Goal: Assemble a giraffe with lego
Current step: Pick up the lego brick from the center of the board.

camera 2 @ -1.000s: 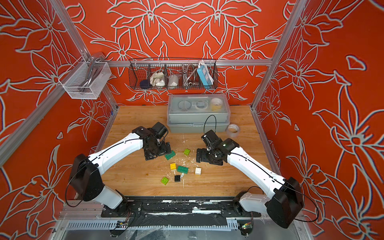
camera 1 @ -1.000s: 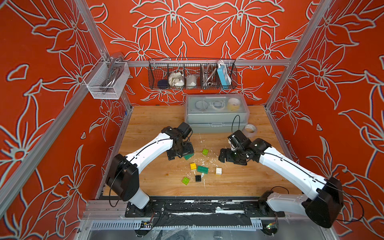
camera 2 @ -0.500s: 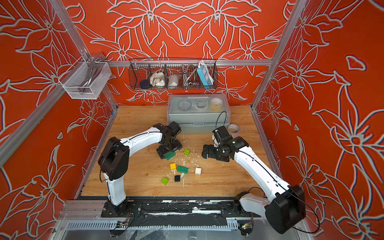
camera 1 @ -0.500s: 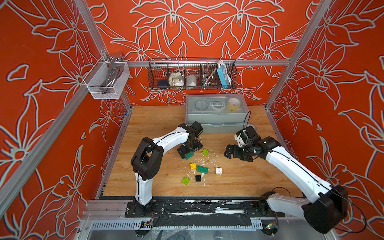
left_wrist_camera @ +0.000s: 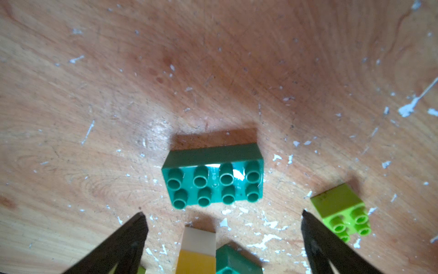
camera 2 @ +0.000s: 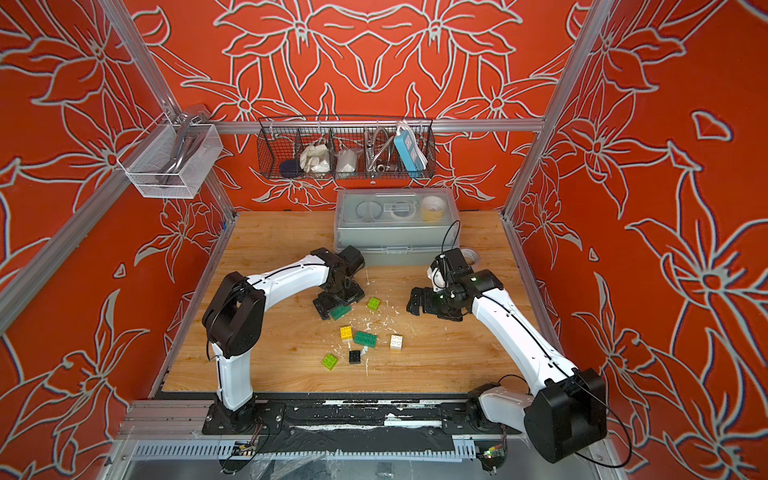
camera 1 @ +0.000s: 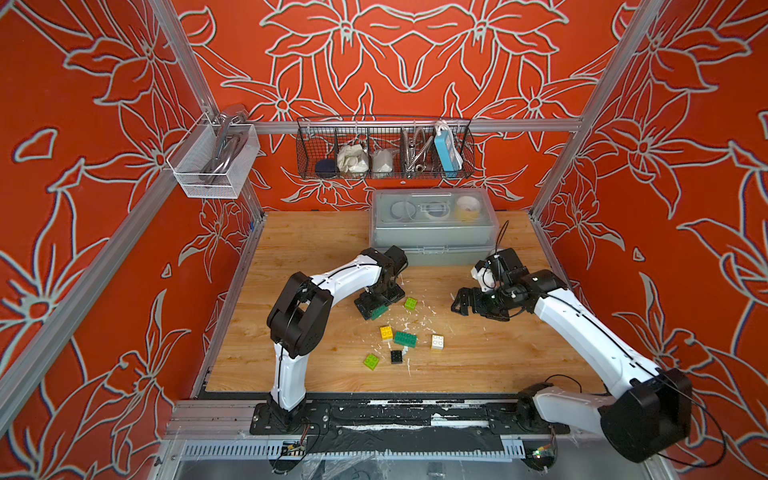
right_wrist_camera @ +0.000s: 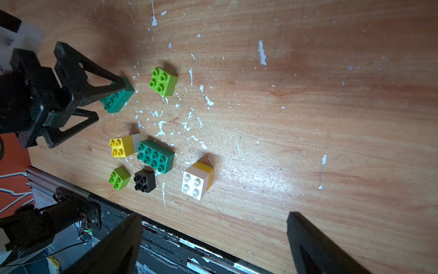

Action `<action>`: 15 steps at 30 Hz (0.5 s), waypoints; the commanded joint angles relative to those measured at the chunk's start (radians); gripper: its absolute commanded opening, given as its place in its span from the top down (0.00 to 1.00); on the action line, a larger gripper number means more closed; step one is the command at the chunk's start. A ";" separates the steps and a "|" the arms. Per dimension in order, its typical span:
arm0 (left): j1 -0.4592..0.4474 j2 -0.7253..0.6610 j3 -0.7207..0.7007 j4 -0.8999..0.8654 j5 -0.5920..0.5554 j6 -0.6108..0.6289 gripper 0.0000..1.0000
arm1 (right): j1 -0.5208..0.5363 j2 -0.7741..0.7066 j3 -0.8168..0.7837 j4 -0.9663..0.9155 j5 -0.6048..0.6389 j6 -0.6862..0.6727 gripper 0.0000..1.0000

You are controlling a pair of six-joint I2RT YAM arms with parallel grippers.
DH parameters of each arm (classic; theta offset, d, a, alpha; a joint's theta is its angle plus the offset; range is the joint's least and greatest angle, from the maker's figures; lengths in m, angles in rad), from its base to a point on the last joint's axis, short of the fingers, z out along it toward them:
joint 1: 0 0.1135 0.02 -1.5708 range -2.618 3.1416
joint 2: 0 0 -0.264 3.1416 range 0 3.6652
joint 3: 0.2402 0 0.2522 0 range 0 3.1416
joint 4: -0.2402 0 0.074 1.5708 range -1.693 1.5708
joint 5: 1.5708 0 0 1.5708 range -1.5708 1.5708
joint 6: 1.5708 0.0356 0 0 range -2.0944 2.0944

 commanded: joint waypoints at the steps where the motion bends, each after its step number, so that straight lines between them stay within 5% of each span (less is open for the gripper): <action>1: 0.002 0.022 -0.009 -0.018 -0.021 0.000 0.00 | -0.004 0.005 0.007 -0.006 -0.017 -0.020 0.00; 15: 0.024 0.046 -0.034 0.036 -0.037 0.011 0.12 | -0.010 -0.001 0.013 -0.025 0.000 -0.028 0.01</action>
